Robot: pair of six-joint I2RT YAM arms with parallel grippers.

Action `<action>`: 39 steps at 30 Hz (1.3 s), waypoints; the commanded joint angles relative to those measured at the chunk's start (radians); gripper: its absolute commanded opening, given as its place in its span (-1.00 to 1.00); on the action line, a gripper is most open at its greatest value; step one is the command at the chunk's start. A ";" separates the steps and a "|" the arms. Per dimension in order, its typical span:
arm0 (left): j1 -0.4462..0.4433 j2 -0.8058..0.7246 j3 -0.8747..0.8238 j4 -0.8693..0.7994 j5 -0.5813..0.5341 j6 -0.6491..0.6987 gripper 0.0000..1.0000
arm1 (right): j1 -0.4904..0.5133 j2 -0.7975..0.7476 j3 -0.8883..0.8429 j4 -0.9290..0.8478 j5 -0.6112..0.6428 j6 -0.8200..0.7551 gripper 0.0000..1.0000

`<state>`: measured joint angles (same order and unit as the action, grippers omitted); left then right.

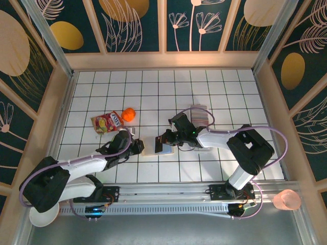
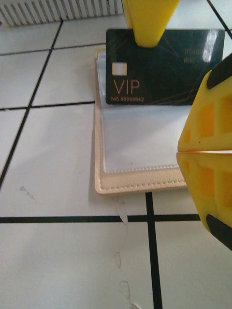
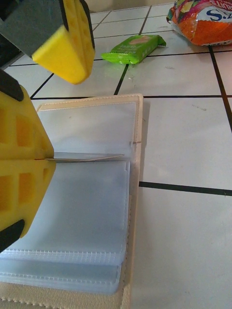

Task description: Put the credit cards into the card holder

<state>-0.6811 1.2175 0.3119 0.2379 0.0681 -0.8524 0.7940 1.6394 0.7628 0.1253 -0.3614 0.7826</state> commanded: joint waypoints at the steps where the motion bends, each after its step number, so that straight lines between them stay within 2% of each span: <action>1: -0.002 0.034 -0.011 -0.031 -0.007 0.017 -0.87 | 0.008 0.012 -0.019 0.016 0.001 0.024 -1.00; 8: -0.002 0.074 -0.016 -0.011 0.016 0.027 -1.00 | 0.008 0.018 -0.026 0.058 -0.032 0.051 -1.00; 26: -0.002 0.108 -0.020 -0.002 0.032 0.029 -1.00 | -0.021 0.017 -0.102 0.273 -0.144 0.171 -1.00; 39: -0.003 0.120 -0.019 0.004 0.039 0.027 -1.00 | -0.029 0.029 -0.147 0.391 -0.180 0.219 -1.00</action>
<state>-0.6807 1.3113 0.3092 0.2634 0.0776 -0.8379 0.7662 1.6543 0.6254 0.4324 -0.5041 0.9771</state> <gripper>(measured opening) 0.042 0.038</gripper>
